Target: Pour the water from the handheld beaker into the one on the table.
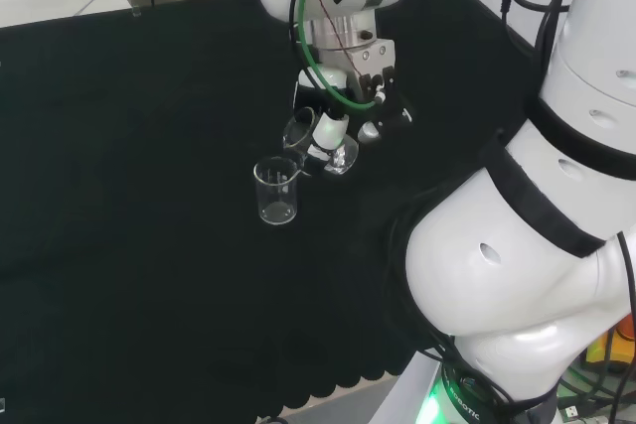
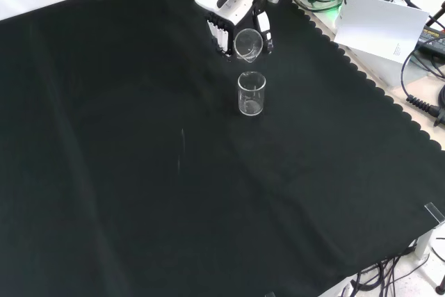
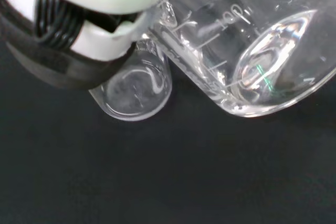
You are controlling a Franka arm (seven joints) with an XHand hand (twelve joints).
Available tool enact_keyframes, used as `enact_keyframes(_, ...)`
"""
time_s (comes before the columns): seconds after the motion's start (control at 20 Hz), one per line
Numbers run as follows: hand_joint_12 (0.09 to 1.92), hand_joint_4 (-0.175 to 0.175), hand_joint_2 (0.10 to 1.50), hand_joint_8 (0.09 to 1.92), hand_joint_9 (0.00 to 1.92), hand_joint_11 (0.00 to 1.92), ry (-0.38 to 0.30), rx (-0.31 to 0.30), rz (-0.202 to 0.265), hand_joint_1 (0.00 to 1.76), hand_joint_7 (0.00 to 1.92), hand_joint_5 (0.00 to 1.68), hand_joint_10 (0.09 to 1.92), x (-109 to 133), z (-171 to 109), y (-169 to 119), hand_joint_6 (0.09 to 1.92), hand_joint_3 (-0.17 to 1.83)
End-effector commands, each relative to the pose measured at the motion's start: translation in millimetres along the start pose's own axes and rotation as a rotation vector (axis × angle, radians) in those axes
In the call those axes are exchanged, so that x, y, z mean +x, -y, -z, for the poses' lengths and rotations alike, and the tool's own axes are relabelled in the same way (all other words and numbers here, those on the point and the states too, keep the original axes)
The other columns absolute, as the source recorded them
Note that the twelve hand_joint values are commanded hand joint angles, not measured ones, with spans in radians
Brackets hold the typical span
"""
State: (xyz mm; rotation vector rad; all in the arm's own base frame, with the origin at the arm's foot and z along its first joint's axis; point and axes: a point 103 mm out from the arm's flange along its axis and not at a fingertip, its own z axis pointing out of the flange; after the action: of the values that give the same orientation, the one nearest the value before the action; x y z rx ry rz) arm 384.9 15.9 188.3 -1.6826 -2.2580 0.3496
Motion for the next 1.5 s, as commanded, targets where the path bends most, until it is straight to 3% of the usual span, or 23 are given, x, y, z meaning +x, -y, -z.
enact_keyframes(0.05,0.67,-0.175,0.6,0.63,1.74,1.36,0.104,0.068,-0.036,1.32,1.34,1.28,0.23,3.1,-4.5,-4.8,0.65,0.73)
enact_keyframes(0.55,0.67,-0.175,0.6,0.64,1.74,1.37,0.202,0.142,-0.092,1.32,1.34,1.28,0.25,2.3,-4.8,-11.2,0.66,0.74)
enact_keyframes(1.3,0.68,-0.175,0.59,0.65,1.74,1.37,0.224,0.157,-0.094,1.32,1.34,1.28,0.27,3.1,-2.5,-11.3,0.67,0.75)
enact_keyframes(1.5,0.68,-0.175,0.59,0.65,1.74,1.37,0.262,0.17,-0.085,1.32,1.34,1.28,0.27,7.7,-3.4,-12.8,0.67,0.76)
